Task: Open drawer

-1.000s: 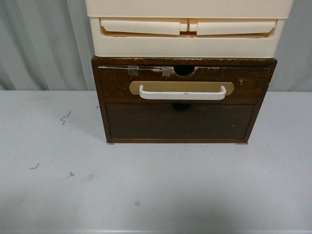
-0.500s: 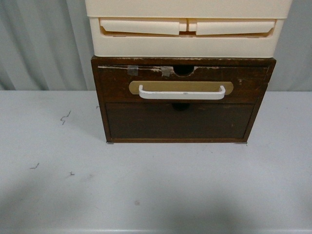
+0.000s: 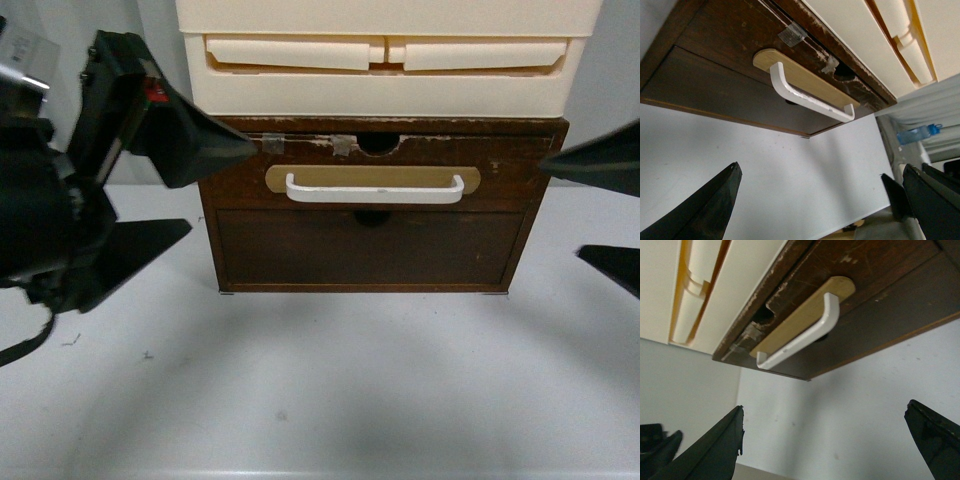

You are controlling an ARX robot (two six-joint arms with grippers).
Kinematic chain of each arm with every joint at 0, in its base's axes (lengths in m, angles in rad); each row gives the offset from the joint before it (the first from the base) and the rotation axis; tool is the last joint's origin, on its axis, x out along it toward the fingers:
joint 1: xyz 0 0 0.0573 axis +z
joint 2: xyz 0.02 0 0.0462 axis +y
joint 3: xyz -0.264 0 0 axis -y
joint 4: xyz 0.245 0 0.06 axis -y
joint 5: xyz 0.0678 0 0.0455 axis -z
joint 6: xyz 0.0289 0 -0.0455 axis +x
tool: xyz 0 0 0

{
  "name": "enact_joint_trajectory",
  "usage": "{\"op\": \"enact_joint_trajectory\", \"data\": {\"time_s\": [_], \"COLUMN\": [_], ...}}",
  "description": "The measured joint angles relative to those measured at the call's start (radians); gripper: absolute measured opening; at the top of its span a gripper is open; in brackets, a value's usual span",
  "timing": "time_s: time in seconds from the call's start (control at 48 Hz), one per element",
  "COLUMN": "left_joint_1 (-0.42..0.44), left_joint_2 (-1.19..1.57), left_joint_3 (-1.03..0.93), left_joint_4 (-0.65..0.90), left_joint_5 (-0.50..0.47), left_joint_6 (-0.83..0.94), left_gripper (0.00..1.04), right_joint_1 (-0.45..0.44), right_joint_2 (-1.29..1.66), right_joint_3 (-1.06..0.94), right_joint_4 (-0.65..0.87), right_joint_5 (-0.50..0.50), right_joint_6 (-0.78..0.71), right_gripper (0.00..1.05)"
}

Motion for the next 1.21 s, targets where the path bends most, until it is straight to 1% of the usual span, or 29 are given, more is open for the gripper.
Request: {"op": "enact_joint_trajectory", "data": {"time_s": [0.104, 0.167, 0.229, 0.333, 0.438, 0.646, 0.708, 0.792, 0.875, 0.896, 0.938, 0.958, 1.0, 1.062, 1.083, 1.167, 1.208], "left_joint_1": [0.0, 0.0, 0.0, -0.003, -0.013, -0.023, -0.032, -0.04, -0.042, -0.04, -0.034, -0.033, -0.032, -0.03, -0.029, -0.025, -0.025], "left_joint_2": [0.085, 0.173, 0.237, 0.309, 0.373, 0.431, 0.51, 0.56, 0.582, 0.584, 0.588, 0.588, 0.588, 0.588, 0.588, 0.588, 0.588], "left_joint_3": [0.037, 0.082, 0.115, 0.171, 0.242, 0.293, 0.339, 0.378, 0.419, 0.423, 0.425, 0.426, 0.426, 0.426, 0.426, 0.426, 0.426], "left_joint_4": [0.068, 0.135, 0.191, 0.237, 0.246, 0.238, 0.222, 0.215, 0.208, 0.204, 0.208, 0.206, 0.207, 0.212, 0.212, 0.211, 0.217], "left_joint_5": [0.008, 0.021, 0.037, 0.05, 0.048, 0.039, 0.039, 0.035, 0.032, 0.032, 0.032, 0.032, 0.033, 0.034, 0.034, 0.036, 0.037], "left_joint_6": [-0.054, -0.117, -0.167, -0.232, -0.287, -0.328, -0.35, -0.364, -0.368, -0.367, -0.368, -0.369, -0.37, -0.373, -0.375, -0.375, -0.381], "left_gripper": [0.98, 0.98, 0.98, 0.98, 0.98, 0.98, 0.98, 0.98, 0.98, 0.95, 0.78, 0.76, 0.7, 0.65, 0.61, 0.54, 0.47], "right_joint_1": [0.023, 0.045, 0.063, 0.084, 0.105, 0.112, 0.115, 0.132, 0.159, 0.166, 0.171, 0.172, 0.172, 0.172, 0.171, 0.172, 0.173], "right_joint_2": [0.071, 0.148, 0.207, 0.282, 0.346, 0.388, 0.42, 0.462, 0.474, 0.475, 0.479, 0.48, 0.481, 0.486, 0.487, 0.487, 0.487], "right_joint_3": [0.027, 0.062, 0.096, 0.149, 0.211, 0.275, 0.327, 0.359, 0.384, 0.391, 0.4, 0.401, 0.401, 0.401, 0.401, 0.404, 0.406], "right_joint_4": [0.088, 0.18, 0.237, 0.262, 0.233, 0.206, 0.19, 0.173, 0.164, 0.16, 0.153, 0.153, 0.153, 0.155, 0.159, 0.161, 0.162], "right_joint_5": [0.015, 0.032, 0.054, 0.088, 0.132, 0.19, 0.222, 0.251, 0.258, 0.259, 0.263, 0.264, 0.265, 0.264, 0.263, 0.263, 0.261], "right_joint_6": [0.066, 0.137, 0.184, 0.225, 0.248, 0.251, 0.252, 0.251, 0.251, 0.251, 0.25, 0.25, 0.25, 0.251, 0.251, 0.251, 0.25], "right_gripper": [0.98, 0.98, 0.98, 0.98, 0.98, 0.98, 0.98, 0.98, 0.98, 0.93, 0.76, 0.73, 0.69, 0.62, 0.6, 0.51, 0.46]}}
